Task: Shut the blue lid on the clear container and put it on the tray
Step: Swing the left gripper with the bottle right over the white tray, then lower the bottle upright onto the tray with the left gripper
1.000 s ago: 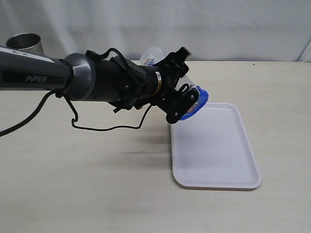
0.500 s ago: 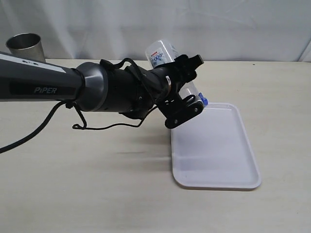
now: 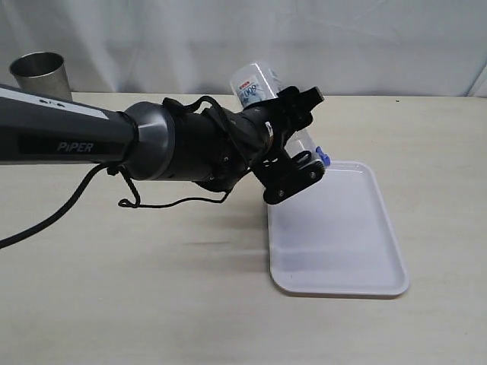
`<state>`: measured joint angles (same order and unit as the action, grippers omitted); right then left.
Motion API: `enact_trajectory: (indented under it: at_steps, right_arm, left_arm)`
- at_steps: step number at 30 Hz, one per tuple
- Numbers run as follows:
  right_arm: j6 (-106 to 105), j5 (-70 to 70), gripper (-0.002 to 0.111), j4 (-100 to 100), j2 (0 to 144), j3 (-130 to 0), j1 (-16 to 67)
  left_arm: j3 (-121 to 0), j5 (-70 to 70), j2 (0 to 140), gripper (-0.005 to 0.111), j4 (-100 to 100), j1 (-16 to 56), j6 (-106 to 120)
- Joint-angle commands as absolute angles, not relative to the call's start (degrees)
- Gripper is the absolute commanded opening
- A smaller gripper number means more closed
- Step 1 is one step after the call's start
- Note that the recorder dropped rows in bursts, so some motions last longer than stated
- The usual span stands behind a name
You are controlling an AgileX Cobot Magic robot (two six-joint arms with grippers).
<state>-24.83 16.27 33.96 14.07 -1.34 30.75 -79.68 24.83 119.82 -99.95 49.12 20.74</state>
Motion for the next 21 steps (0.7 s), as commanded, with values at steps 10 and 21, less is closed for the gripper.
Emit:
enact_trajectory:
  at_steps: [10,21]
  right_arm:
    - [-24.7,16.0,0.004,33.8,13.9,-1.1,30.8]
    - [-24.7,14.9,0.004,33.8,13.9,-1.1,30.8]
  left_arm:
    - [-81.6,-11.6,119.4,0.000,-95.0,44.4,-20.7]
    - [-83.0,-53.1,129.0,0.000,-46.1,37.7,-29.1]
